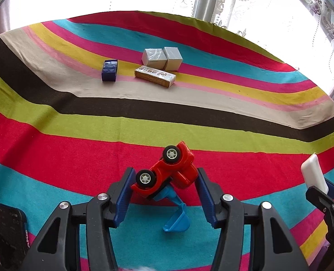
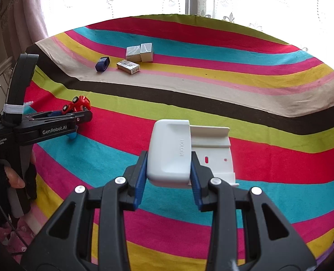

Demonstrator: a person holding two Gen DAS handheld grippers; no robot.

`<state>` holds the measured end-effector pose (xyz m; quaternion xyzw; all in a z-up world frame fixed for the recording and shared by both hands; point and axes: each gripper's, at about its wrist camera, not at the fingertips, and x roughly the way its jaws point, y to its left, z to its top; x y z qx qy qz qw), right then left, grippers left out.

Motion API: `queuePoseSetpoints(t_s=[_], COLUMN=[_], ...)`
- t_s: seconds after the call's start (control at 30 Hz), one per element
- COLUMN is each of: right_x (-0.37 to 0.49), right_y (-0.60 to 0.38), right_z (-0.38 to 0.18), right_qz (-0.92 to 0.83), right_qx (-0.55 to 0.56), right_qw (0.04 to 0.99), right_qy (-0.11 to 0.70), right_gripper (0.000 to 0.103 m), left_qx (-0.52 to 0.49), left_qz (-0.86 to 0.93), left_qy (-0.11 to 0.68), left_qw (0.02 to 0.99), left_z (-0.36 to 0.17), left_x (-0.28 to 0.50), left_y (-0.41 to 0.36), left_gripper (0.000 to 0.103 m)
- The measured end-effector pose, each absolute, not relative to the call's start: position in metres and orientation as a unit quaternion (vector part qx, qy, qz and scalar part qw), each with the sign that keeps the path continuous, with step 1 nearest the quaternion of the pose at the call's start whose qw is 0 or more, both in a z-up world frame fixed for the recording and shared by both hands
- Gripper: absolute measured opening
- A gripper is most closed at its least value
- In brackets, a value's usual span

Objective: Organize rigid objects
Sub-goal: 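Carry the holder and toy car over to the storage box, then open both grippers to drop them into the storage box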

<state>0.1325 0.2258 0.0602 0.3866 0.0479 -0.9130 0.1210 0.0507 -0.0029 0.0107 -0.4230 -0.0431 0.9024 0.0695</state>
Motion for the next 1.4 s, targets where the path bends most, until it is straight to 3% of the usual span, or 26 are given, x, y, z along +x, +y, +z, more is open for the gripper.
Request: queuePoseSetpoints(t_s=[0.37, 1.4], right_x=[0.169, 0.294], right_y=[0.257, 0.375], right_z=[0.065, 0.096], right_qz=[-0.916, -0.934], right_qx=[0.383, 0.354], right_qw=[0.107, 0.015], right_qy=[0.044, 0.042], right_gripper=[0.039, 0.039], left_qx=[-0.433, -0.409], left_qz=[0.891, 0.858], left_qy=[-0.036, 0.123], left_qw=[0.136, 0.284], left_z=[0.023, 0.067], left_x=[0.101, 0.199], left_y=[0.031, 0.178], left_gripper=[0.055, 0.055])
